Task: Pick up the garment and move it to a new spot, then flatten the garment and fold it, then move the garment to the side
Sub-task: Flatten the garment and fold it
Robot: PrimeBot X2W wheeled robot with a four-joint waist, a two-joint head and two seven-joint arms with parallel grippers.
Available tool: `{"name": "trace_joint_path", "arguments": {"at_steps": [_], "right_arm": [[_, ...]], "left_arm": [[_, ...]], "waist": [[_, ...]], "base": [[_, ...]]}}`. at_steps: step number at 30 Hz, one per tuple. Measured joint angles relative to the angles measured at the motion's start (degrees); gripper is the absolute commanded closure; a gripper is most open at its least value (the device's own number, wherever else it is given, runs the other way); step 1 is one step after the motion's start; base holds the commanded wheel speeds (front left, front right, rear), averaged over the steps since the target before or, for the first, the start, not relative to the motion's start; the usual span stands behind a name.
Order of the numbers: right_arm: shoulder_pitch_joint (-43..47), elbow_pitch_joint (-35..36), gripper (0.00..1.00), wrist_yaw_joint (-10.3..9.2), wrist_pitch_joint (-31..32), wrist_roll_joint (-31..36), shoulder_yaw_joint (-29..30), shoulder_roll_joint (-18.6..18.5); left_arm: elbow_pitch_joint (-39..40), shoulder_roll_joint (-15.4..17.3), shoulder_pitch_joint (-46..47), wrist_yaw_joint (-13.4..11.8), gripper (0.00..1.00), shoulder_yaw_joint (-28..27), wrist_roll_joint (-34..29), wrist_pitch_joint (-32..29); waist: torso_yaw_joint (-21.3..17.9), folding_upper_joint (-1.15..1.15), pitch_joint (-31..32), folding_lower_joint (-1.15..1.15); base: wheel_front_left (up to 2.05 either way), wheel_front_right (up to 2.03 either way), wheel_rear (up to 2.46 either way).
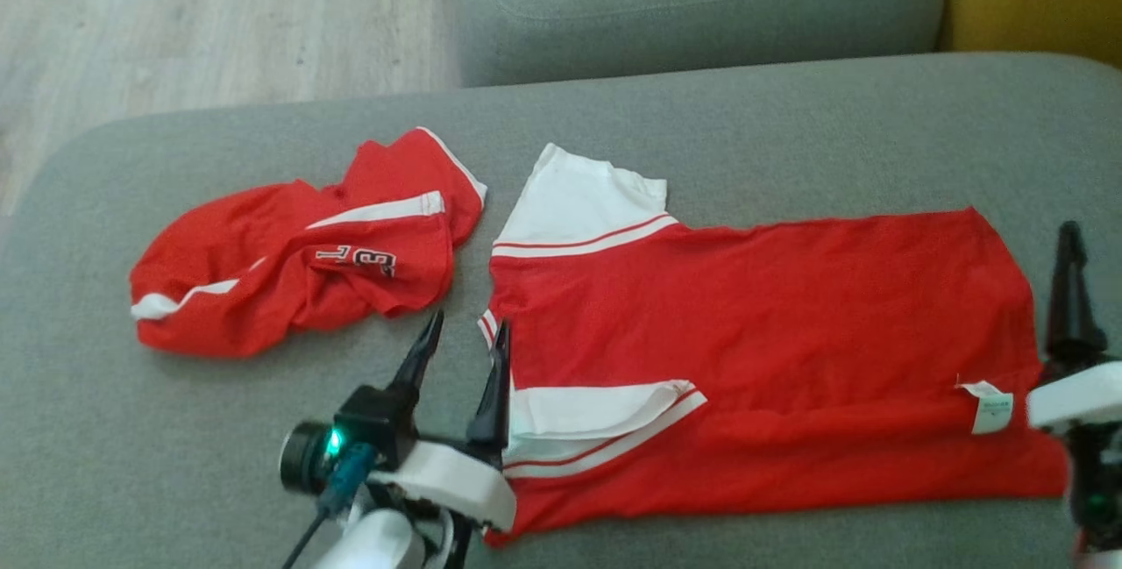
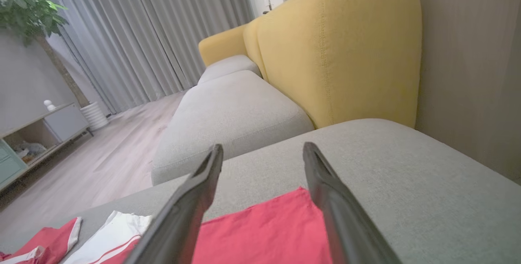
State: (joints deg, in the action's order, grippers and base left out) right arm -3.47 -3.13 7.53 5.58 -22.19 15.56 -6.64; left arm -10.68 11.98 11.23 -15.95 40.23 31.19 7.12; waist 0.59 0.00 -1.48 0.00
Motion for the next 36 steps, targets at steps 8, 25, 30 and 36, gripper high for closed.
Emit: {"name": "trace_joint_path", "arguments": {"at_steps": [8, 25, 30, 36], "right_arm": [[0.1, -0.5, 0.0, 0.0, -6.3, 1.5, -4.8, 0.6], [-15.9, -3.8, 0.0, 0.0, -10.7, 4.0, -12.2, 2.1], [-18.6, -4.3, 0.0, 0.0, -11.2, 3.1, -14.3, 2.5], [-19.7, -5.2, 0.0, 0.0, -11.5, 2.6, -15.5, 2.6]], "left_arm": [[-1.9, 1.5, 12.0, 6.4, 0.0, -0.7, -2.0, 0.4], [-32.5, 7.7, 47.1, 22.5, 0.0, 3.1, 1.5, -36.7], [-39.0, 7.8, 49.1, 22.5, 0.0, 2.8, 2.7, -37.6], [-44.6, 7.9, 49.5, 22.4, 0.0, 2.3, 2.8, -37.2]], "waist": [[-2.4, 0.0, -3.8, 0.0], [-14.8, 0.0, -15.3, 0.01], [-18.9, 0.0, -17.6, 0.0], [-21.1, 0.0, -18.7, 0.0]], "base": [[0.0, 0.0, 0.0], [0.0, 0.0, 0.0], [0.0, 0.0, 0.0], [0.0, 0.0, 0.0]]}}
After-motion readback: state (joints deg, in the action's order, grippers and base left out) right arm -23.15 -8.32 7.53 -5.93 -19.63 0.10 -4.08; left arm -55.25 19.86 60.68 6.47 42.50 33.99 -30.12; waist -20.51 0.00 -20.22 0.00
